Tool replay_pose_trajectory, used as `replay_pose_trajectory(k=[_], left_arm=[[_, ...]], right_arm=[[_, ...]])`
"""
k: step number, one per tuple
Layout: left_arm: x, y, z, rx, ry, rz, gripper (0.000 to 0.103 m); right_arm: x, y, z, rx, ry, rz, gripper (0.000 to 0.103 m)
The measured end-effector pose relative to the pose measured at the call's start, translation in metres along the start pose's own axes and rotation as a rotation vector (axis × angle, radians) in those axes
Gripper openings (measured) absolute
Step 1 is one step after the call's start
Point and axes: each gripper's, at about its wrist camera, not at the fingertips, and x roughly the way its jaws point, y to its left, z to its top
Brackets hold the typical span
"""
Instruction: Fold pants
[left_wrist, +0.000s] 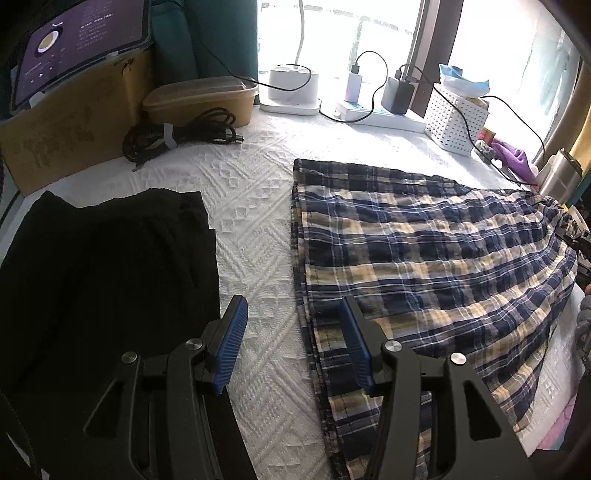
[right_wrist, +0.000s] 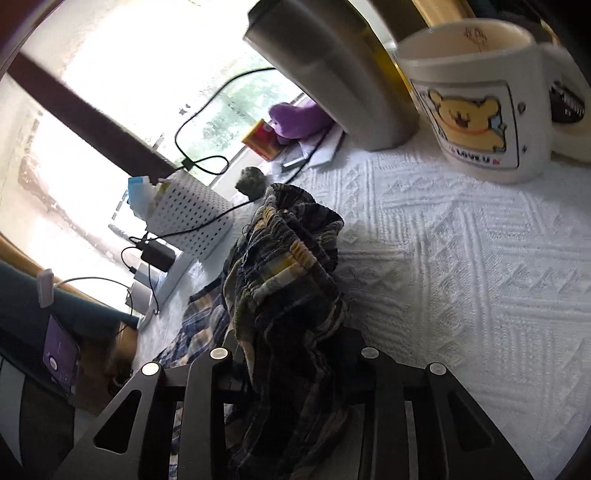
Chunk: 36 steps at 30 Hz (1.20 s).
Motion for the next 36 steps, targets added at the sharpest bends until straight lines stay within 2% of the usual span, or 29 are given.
replay_pose_trajectory(k=[7,15,24,36], left_arm=[[-0.009,0.003,0.005,-0.004,-0.044,-0.003,0.051],[-0.020,0.016,0.015,-0.003,-0.103,-0.004,0.051],[-0.029,0.034,0.010,-0.018,-0.135,-0.022,0.051],[-0.036,0.086,-0.003,-0.088,-0.157,0.029,0.051]], right_arm=[[-0.022,0.030,-0.003,-0.114,-0.029,0.003,0.033],[-0.037,0.059,-0.012,-0.165,-0.026,0.057,0.033],[-0.037,0.102,-0.025,-0.250,-0.014,0.073,0.033],[-0.022,0.148,-0.052,-0.343,0.044,0.089,0.031]])
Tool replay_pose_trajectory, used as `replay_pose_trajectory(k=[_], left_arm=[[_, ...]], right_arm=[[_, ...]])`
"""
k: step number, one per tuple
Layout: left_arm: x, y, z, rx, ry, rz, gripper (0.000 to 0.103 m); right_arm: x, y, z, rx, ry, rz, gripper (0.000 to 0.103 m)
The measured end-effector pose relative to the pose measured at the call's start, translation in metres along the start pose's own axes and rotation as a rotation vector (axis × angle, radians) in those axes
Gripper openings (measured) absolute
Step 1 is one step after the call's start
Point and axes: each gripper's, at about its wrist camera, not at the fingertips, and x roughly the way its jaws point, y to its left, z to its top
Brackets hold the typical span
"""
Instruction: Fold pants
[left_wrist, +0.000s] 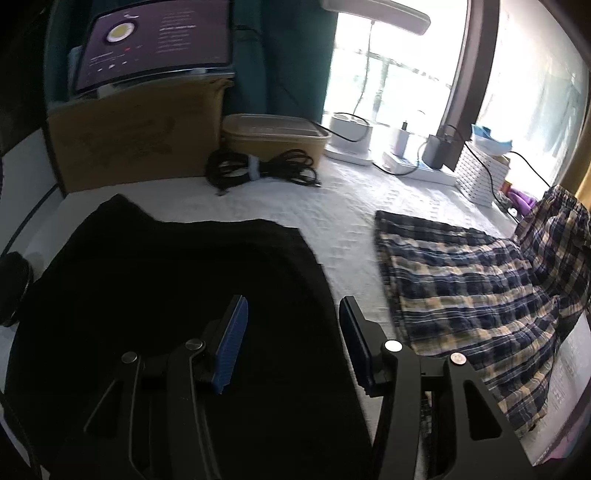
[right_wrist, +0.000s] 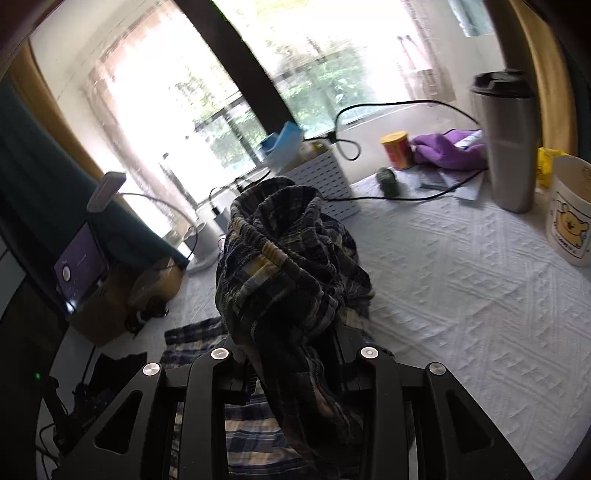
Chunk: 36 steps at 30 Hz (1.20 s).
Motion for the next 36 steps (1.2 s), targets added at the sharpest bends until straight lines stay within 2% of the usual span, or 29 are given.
replay_pose_trajectory(k=[6,24,36], left_arm=[[0.005,0.018,-0.007,-0.048,0.008,-0.025,0.051],[-0.005,0.041,-0.016,-0.078,-0.010,-0.101,0.051],[-0.020,0.052,-0.017,-0.087,-0.023,-0.063,0.051]], right_arm=[[0.017,0.025,-0.012,-0.036,0.047,0.014,0.030],[0.087,0.116,-0.062,-0.176,0.231,0.074,0.030],[0.121,0.156,-0.096,-0.309,0.320,0.051,0.030]])
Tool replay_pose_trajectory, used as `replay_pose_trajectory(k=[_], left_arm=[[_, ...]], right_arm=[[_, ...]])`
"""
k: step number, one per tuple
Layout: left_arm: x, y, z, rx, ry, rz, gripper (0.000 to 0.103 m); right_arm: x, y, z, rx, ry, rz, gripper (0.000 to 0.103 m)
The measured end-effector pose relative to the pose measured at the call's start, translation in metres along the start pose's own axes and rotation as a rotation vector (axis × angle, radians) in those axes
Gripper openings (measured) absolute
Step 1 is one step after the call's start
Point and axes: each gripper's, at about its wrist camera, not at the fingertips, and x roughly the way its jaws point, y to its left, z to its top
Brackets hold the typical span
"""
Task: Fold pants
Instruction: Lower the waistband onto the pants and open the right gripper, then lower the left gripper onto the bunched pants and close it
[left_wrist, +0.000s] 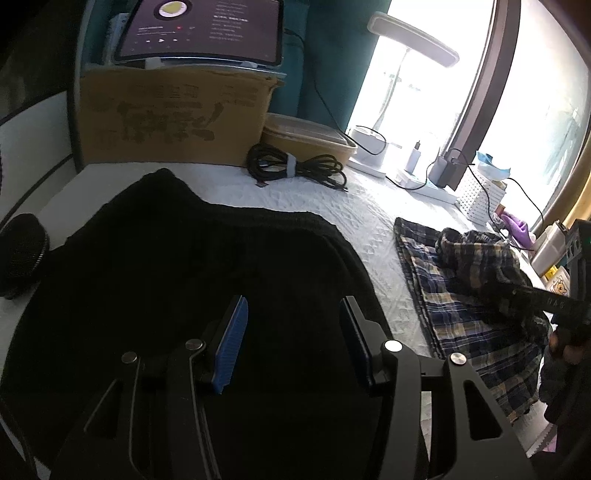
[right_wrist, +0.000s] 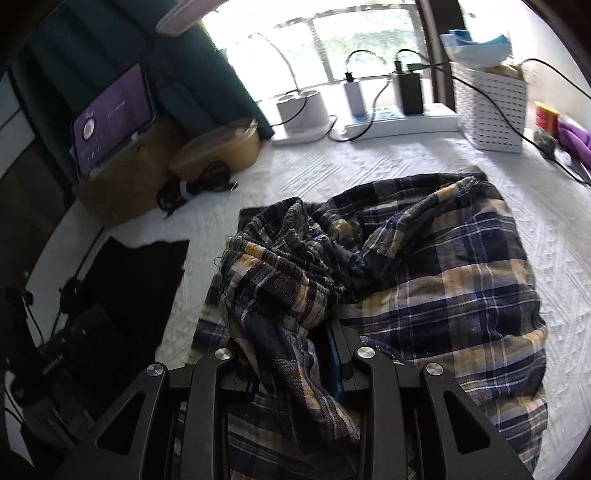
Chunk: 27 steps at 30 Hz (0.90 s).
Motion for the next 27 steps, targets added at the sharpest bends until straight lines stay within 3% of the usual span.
replay_pose_trajectory(k=[3,5,7,8,16,27], left_arm=[[-0.002,0.000,0.000,-0.001,0.001,0.014,0.051],[-0.003,-0.001,0.001,0.003,0.000,0.021,0.051],[-0.004,-0.003,0.002,0.006,-0.003,0.024,0.051],[-0.005,-0.004,0.003,0.007,-0.003,0.028,0.051],[-0.013,-0.016,0.009,0.017,-0.014,0.058,0.051],[-0.008,-0.080,0.013,0.123,0.007,0.026,0.051]], right_arm=[[0.006,0.006,-0.003,-0.029,0.012,-0.029,0.030],[0.008,0.008,-0.004,-0.034,0.018,-0.022,0.040],[0.007,0.010,-0.005,-0.038,0.024,0.017,0.074],[0.006,0.011,-0.006,-0.046,0.025,0.038,0.079],[-0.013,0.014,-0.010,-0.091,0.003,0.102,0.080],[-0.059,-0.041,-0.009,-0.017,-0.106,0.108,0.080]])
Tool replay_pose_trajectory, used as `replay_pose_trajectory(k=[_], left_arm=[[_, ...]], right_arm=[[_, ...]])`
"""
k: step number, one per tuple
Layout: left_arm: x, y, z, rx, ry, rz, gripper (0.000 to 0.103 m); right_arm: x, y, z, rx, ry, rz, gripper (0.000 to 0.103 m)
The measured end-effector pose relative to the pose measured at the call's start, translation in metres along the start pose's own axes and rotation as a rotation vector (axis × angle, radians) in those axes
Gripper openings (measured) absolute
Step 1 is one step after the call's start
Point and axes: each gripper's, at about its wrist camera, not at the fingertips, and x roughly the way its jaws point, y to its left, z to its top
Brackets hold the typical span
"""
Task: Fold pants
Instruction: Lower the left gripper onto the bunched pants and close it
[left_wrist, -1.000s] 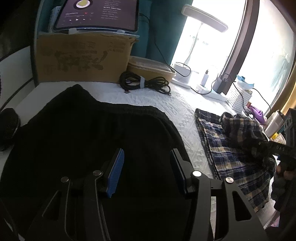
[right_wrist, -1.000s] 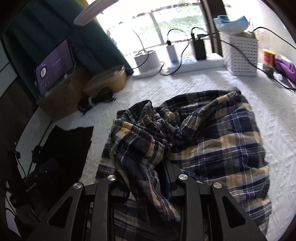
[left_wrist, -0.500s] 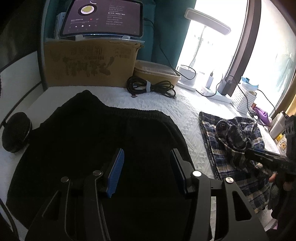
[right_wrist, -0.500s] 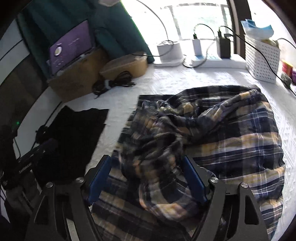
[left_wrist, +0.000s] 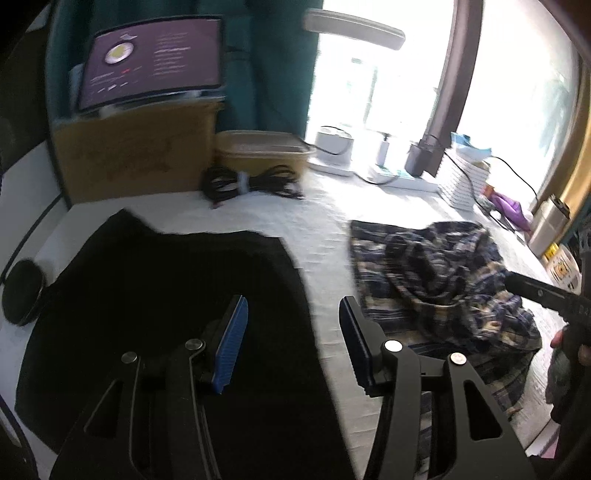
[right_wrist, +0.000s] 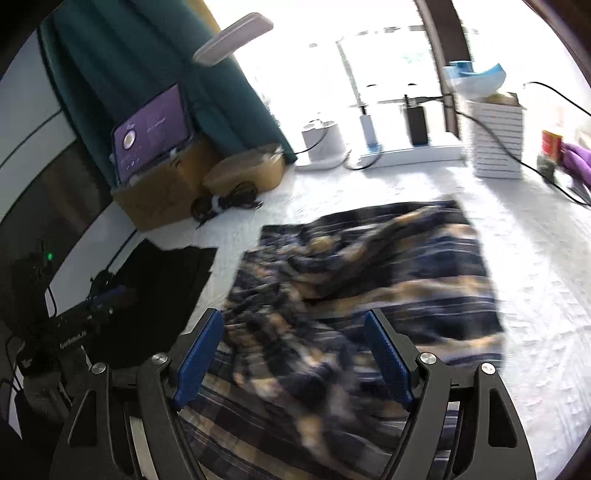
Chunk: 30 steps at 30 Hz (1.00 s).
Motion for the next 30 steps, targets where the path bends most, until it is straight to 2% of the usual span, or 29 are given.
replay_pose_trajectory(k=[14,21,23,24,25,30], left_arm=[[0.029,-0.111,0.016,0.156,0.060,-0.094,0.051],[0.052,-0.146,0.010,0.206,0.128,-0.192,0.051],[0.055,-0.145,0.009,0.203,0.124,-0.192,0.046],[0.057,-0.144,0.009,0.203,0.132,-0.184,0.031],[0.059,-0.142,0.009,0.202,0.143,-0.173,0.025],[0.050,-0.134,0.003,0.213,0.141,-0.165,0.012]], right_arm=[[-0.047,-0.101,-0.024,0.175,-0.075,-0.037,0.080],[-0.059,-0.136,-0.035,0.238,-0.090,-0.055,0.080],[-0.061,-0.140,-0.037,0.248,-0.094,-0.055,0.080],[-0.062,-0.142,-0.038,0.251,-0.096,-0.056,0.080],[-0.062,-0.143,-0.040,0.255,-0.096,-0.057,0.080],[-0.058,-0.142,-0.043,0.260,-0.087,-0.053,0.080]])
